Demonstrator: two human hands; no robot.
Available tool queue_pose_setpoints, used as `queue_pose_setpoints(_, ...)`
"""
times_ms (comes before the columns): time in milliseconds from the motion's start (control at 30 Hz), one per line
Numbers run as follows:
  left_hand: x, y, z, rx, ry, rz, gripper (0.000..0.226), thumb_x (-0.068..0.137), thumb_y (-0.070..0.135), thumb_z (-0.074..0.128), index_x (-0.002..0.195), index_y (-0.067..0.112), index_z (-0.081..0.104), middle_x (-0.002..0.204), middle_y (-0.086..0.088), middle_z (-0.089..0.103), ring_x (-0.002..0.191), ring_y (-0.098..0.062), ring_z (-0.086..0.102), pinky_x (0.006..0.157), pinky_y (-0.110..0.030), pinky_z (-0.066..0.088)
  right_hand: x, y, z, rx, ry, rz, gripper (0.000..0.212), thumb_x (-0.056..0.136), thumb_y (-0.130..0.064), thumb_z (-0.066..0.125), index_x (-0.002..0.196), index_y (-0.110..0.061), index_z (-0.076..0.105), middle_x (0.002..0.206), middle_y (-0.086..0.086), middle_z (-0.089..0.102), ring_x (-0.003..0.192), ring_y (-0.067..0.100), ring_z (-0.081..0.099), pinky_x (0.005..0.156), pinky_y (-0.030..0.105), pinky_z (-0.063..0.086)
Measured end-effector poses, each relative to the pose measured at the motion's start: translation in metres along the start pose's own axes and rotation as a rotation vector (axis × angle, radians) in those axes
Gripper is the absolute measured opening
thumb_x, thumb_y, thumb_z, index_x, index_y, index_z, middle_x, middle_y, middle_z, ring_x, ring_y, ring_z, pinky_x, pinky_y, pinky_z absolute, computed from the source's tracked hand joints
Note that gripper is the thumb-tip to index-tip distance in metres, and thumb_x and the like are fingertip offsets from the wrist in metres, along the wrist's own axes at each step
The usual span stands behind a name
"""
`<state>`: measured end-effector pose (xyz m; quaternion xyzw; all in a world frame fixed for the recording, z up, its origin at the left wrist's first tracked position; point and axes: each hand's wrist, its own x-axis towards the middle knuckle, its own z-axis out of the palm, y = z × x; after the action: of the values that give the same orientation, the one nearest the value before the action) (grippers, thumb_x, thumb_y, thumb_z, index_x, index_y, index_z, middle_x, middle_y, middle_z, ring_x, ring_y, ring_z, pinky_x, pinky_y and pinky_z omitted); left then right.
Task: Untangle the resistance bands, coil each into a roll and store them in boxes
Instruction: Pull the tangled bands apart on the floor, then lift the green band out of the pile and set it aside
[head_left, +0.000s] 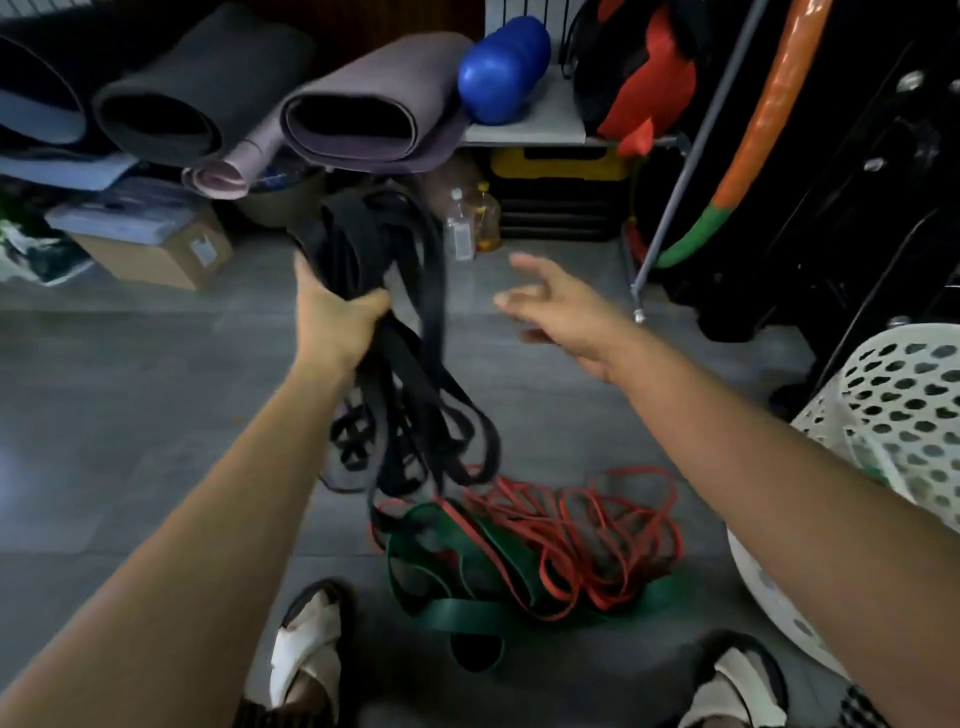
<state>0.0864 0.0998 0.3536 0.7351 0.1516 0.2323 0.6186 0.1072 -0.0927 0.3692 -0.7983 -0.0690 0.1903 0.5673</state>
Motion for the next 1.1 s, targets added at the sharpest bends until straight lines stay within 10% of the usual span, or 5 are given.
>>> queue_pose_setpoints(67, 0.027, -0.007, -0.016, 0.084, 0.02, 0.036, 0.066, 0.074, -0.007, 0.059, 0.133, 0.009, 0.032, 0.119, -0.002, 0.049, 0.112, -0.016, 0.048, 0.098, -0.028, 0.041, 0.01, 0.047, 0.0, 0.003, 0.021, 0.104, 0.008, 0.09, -0.012, 0.053, 0.092, -0.018, 0.058, 0.077, 0.001, 0.056, 0.06, -0.002, 0.057, 0.064, 0.021, 0.043)
queue_pose_setpoints(267, 0.084, -0.083, -0.048, 0.378, -0.148, -0.102, 0.084, 0.071, 0.001, 0.074, 0.136, 0.007, 0.021, 0.129, -0.005, 0.043, 0.118, -0.013, 0.042, 0.099, -0.029, 0.038, 0.023, 0.19, 0.012, -0.202, -0.045, 0.414, 0.031, 0.088, -0.003, 0.049, 0.061, -0.016, 0.047, 0.064, 0.007, 0.049, 0.053, 0.01, 0.044, 0.047, 0.017, 0.035)
queue_pose_setpoints(433, 0.06, -0.215, -0.054, 0.706, -0.269, -0.627, 0.086, 0.077, 0.014, 0.073, 0.139, -0.005, 0.018, 0.142, -0.024, 0.034, 0.129, -0.037, 0.038, 0.1, -0.047, 0.036, 0.022, 0.28, 0.042, -0.272, -0.105, 0.593, 0.004, 0.086, -0.016, 0.059, 0.084, -0.015, 0.056, 0.083, 0.007, 0.058, 0.078, 0.018, 0.055, 0.069, 0.027, 0.043)
queue_pose_setpoints(767, -0.098, -0.378, -0.015, 0.732, -0.549, -0.857, 0.086, 0.074, 0.013, 0.073, 0.141, 0.007, 0.02, 0.132, -0.019, 0.047, 0.121, -0.037, 0.045, 0.092, -0.036, 0.043, 0.034, 0.35, 0.124, -0.712, -0.34, 0.524, 0.063, 0.089, -0.033, 0.054, 0.141, -0.012, 0.027, 0.148, 0.007, 0.029, 0.136, 0.022, 0.03, 0.108, 0.028, 0.026)
queue_pose_setpoints(1100, -0.096, -0.315, -0.005, 0.705, -0.627, -0.563, 0.04, 0.077, 0.021, 0.061, 0.11, 0.001, 0.053, 0.097, -0.009, 0.062, 0.102, -0.031, 0.058, 0.072, -0.026, 0.04, -0.011, 0.348, 0.099, -0.706, -0.314, 0.659, 0.044, 0.085, -0.026, 0.053, 0.126, -0.013, 0.043, 0.131, 0.011, 0.052, 0.12, 0.025, 0.05, 0.092, 0.028, 0.041)
